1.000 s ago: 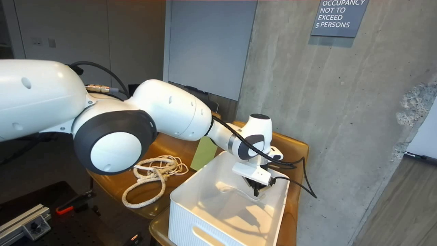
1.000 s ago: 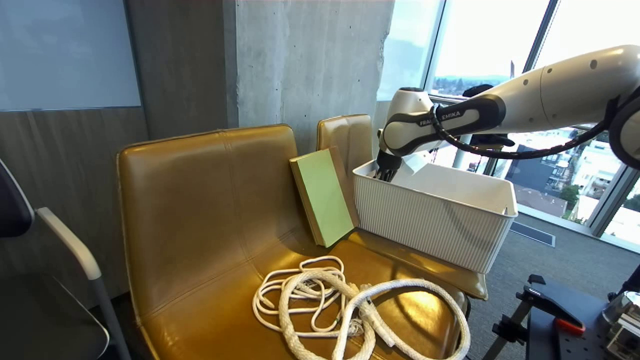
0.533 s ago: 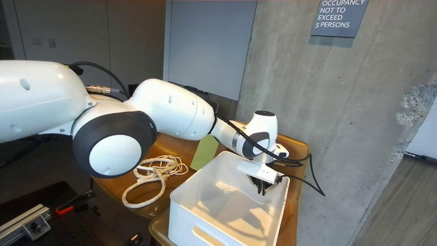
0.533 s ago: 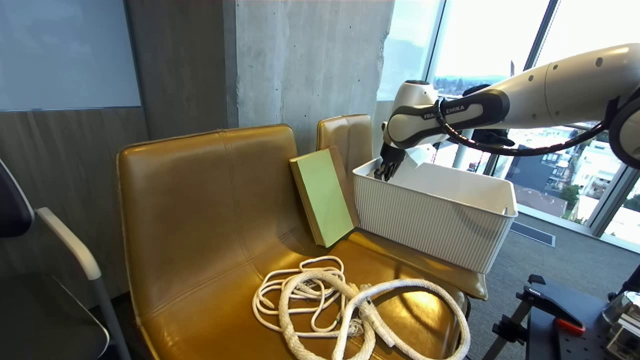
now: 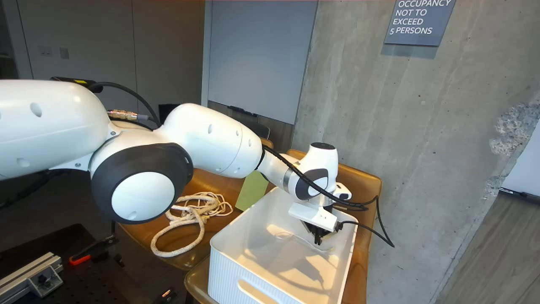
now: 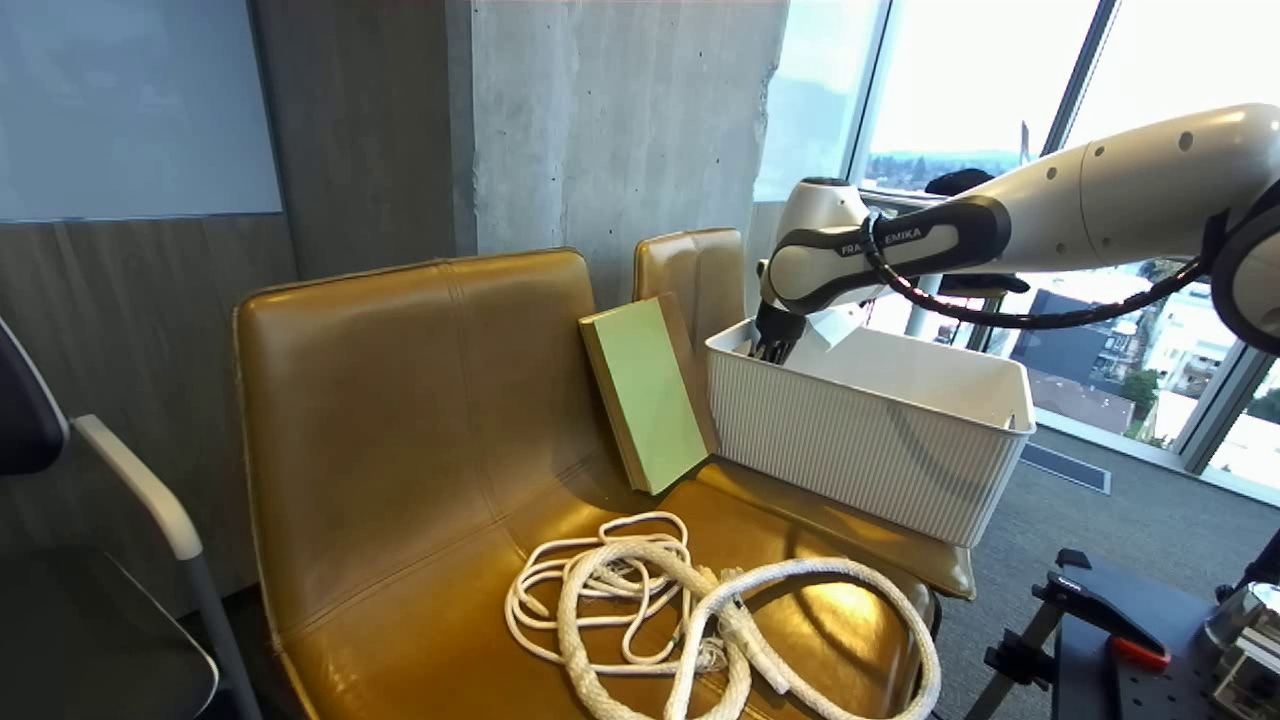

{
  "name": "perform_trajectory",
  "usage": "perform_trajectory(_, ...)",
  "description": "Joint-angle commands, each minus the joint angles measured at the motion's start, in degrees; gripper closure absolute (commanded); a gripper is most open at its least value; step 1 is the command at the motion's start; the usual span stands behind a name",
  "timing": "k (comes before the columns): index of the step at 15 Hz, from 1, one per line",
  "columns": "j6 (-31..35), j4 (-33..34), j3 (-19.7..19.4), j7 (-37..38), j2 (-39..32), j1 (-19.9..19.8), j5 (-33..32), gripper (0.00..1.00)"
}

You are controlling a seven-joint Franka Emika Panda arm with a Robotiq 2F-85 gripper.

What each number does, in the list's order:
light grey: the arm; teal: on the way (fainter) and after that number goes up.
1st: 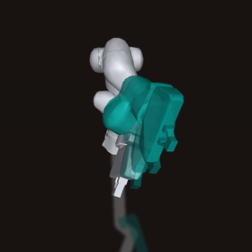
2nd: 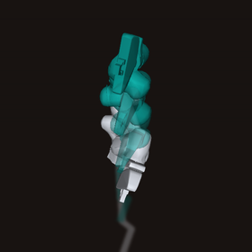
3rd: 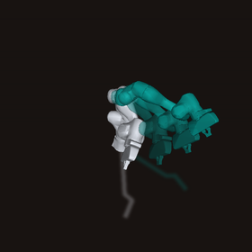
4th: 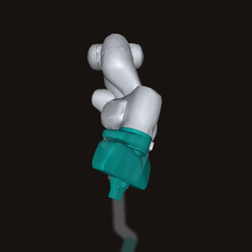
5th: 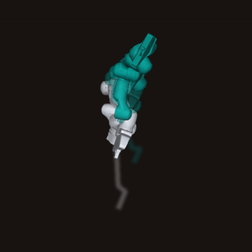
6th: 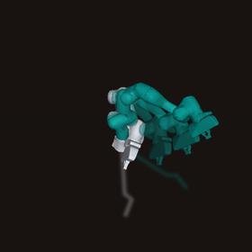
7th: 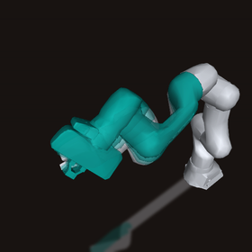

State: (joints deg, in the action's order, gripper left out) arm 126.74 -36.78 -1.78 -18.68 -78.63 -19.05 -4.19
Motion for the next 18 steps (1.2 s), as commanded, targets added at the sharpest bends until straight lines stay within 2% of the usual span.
perform_trajectory(1,-1.1,2.0,0.3,-0.8,-0.9,-0.1,0.2,0.60)
perform_trajectory(9,-0.5,1.9,0.2,-1.0,-2.2,0.7,0.0,0.01)
perform_trajectory(18,0.2,3.4,0.5,-1.6,-4.9,0.6,0.1,0.00)
